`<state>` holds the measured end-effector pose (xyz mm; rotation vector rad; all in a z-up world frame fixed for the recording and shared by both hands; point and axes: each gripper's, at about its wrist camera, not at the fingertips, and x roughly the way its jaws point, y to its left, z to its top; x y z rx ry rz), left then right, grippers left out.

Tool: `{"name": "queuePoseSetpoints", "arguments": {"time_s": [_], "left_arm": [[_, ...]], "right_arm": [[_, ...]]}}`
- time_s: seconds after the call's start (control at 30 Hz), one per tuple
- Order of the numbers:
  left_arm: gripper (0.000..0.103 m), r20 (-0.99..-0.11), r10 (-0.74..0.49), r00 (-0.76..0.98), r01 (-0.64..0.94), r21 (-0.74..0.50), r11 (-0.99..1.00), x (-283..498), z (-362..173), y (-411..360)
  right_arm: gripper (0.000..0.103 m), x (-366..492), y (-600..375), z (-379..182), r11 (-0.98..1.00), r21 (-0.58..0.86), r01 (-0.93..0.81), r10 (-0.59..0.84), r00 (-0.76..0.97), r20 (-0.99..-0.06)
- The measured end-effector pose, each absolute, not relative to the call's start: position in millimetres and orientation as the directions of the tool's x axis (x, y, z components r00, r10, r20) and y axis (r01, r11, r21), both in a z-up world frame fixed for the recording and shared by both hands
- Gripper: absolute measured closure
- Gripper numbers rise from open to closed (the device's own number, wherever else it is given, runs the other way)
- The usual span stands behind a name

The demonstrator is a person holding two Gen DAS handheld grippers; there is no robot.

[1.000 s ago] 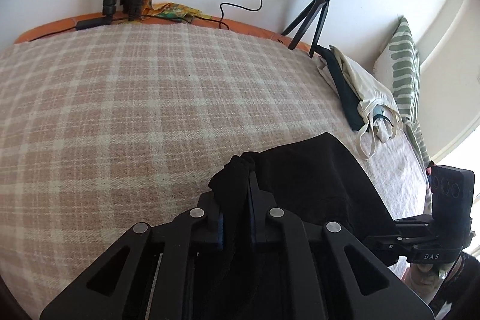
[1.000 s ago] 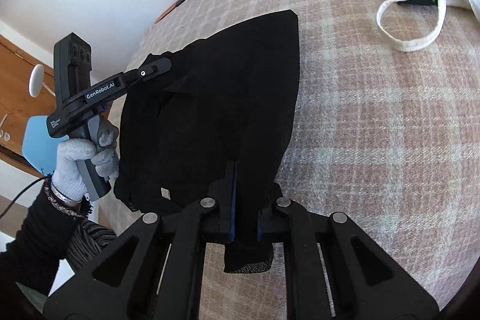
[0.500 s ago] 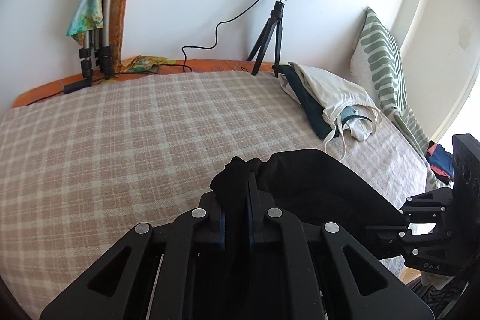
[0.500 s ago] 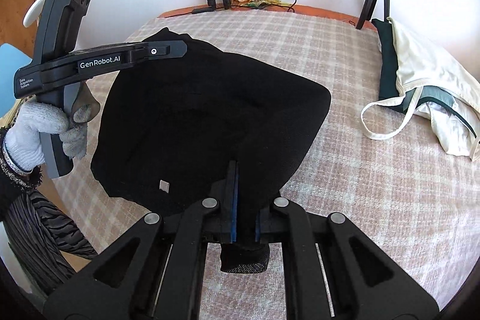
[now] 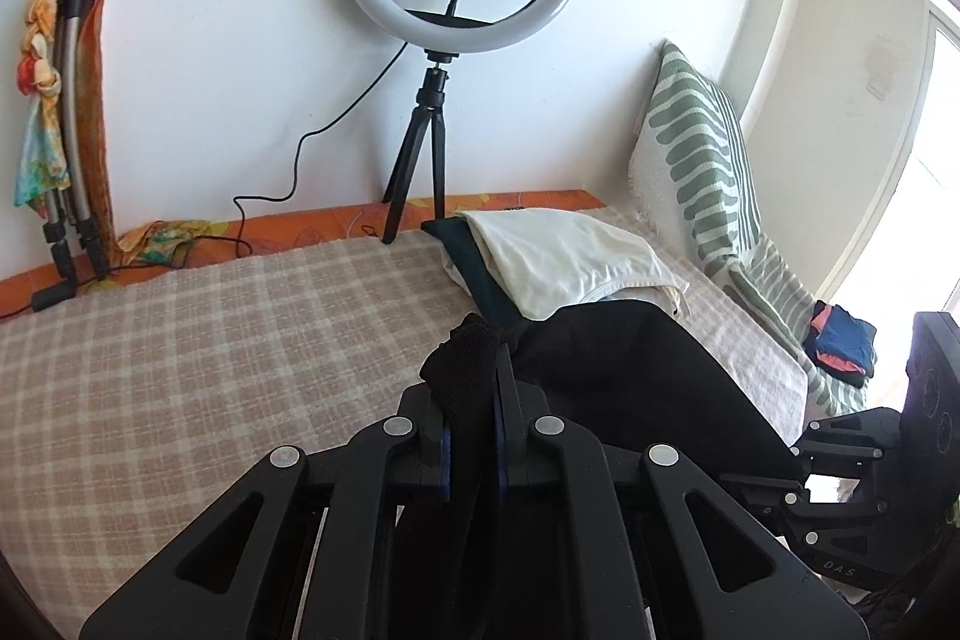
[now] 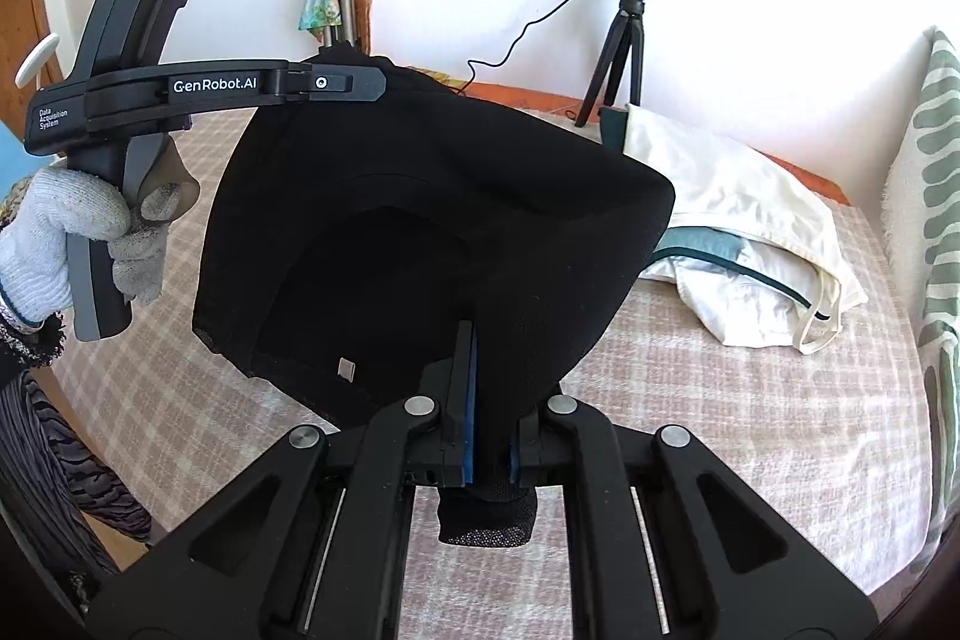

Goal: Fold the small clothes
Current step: 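Carry the shirt bundle with the right tool onto the white tote bag and release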

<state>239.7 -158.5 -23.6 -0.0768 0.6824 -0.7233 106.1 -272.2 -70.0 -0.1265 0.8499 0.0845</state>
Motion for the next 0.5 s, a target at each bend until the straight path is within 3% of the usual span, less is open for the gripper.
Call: {"name": "queuePoseSetpoints", "arguments": {"time_s": [0.5], "left_arm": [[0.095, -0.480, -0.705, 0.522, 0.665, -0.288, 0.689, 308, 8, -298]], "right_arm": [[0.095, 143, -414, -25, 0.959, -0.282, 0.020, -0.215, 0.697, -0.684]]}}
